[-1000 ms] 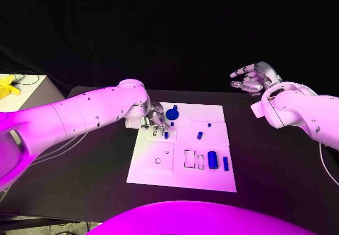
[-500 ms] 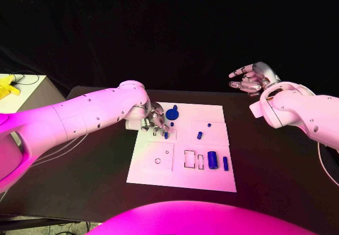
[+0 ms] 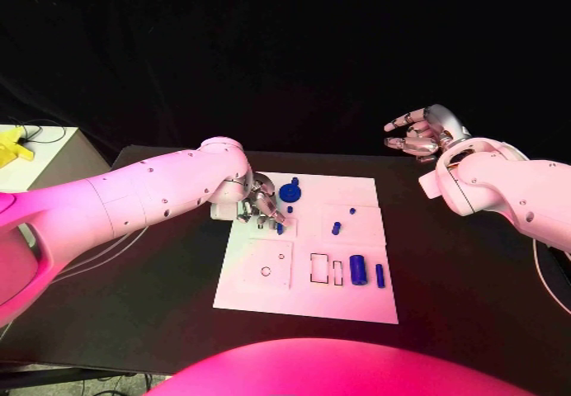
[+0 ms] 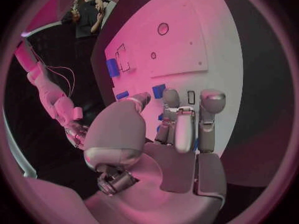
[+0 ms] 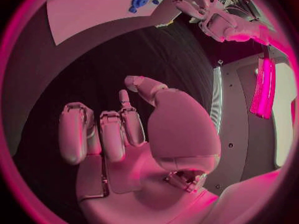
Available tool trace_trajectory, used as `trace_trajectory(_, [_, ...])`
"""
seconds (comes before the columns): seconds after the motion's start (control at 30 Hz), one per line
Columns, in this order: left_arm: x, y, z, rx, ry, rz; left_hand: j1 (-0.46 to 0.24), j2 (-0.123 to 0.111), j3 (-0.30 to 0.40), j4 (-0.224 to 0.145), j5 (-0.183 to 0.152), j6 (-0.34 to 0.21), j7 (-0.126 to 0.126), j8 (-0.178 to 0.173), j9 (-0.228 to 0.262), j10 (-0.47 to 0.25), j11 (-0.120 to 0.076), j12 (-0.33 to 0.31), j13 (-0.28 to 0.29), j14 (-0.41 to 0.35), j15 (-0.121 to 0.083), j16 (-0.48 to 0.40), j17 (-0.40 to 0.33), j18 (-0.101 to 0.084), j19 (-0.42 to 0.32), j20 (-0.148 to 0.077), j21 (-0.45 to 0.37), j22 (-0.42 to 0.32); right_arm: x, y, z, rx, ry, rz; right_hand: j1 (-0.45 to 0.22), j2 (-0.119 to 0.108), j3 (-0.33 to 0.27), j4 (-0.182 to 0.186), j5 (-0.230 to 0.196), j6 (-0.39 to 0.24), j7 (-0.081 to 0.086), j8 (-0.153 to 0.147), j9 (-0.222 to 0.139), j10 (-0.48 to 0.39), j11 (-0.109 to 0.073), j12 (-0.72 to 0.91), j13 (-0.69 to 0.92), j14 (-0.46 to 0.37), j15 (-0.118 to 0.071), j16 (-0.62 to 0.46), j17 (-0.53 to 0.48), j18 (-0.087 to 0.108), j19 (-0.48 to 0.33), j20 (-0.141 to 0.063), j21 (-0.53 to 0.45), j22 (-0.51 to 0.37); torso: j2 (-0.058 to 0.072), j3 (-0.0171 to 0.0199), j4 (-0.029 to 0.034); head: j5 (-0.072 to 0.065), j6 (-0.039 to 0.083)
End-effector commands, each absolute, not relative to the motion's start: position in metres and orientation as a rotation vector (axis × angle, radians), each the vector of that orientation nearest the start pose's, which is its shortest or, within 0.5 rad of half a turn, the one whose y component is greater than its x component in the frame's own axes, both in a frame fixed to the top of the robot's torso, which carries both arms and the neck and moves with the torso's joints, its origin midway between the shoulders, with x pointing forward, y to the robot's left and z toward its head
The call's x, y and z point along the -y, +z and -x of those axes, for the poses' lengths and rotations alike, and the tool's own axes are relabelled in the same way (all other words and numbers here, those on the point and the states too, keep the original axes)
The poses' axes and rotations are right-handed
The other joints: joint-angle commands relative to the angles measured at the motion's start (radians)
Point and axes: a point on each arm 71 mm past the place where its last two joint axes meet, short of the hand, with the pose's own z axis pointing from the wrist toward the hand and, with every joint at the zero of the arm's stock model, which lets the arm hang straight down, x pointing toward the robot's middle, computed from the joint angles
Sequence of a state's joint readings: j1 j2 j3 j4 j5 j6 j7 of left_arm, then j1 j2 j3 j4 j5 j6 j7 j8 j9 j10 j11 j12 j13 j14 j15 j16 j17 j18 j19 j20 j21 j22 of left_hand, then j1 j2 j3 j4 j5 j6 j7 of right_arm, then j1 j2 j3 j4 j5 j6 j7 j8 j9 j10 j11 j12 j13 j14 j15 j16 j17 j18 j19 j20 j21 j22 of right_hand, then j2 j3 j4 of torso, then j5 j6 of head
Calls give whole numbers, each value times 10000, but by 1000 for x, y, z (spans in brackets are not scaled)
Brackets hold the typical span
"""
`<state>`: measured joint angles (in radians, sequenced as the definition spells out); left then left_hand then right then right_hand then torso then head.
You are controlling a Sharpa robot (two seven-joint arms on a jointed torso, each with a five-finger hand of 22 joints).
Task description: Assemble the parts on the task board
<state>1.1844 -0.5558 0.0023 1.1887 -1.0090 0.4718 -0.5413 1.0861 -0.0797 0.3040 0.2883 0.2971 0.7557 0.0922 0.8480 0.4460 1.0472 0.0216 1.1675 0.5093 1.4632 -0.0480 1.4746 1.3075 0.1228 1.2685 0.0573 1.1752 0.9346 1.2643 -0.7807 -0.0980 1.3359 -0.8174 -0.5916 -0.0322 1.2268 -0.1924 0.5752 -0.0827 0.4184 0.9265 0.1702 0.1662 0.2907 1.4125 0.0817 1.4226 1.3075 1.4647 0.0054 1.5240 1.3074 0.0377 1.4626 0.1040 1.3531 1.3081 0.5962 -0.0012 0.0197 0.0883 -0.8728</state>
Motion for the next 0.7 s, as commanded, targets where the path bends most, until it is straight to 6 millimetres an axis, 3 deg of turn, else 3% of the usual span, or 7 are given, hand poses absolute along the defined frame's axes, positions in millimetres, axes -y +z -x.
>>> trace_trajectory(0.03, [-159,-255,-511,-26442,-4041,515,93,-24,38,-4,38,66,-6,-31,14,-11,-24,25,-2,310,58,57,508,60,-16,36,25,1,245,-178,-530,-15171,7488,-5498,28,-54,-54,16,32,-50,12,22,-9,-68,2,-67,829,802,-32,-35,1736,87,369,-33,13,1678,6,0,9,-8,2])
trace_trajectory(0.7, [-158,-258,-512,-26478,-4096,672,189,4,87,-2,44,71,-13,-33,38,-8,-31,30,24,313,52,62,520,61,-21,36,27,3,241,-179,-529,-15260,7547,-5474,28,-54,-54,16,32,-50,12,22,-9,-68,2,-67,829,802,-32,-35,1736,87,369,-33,13,1678,14,-3,35,-39,2])
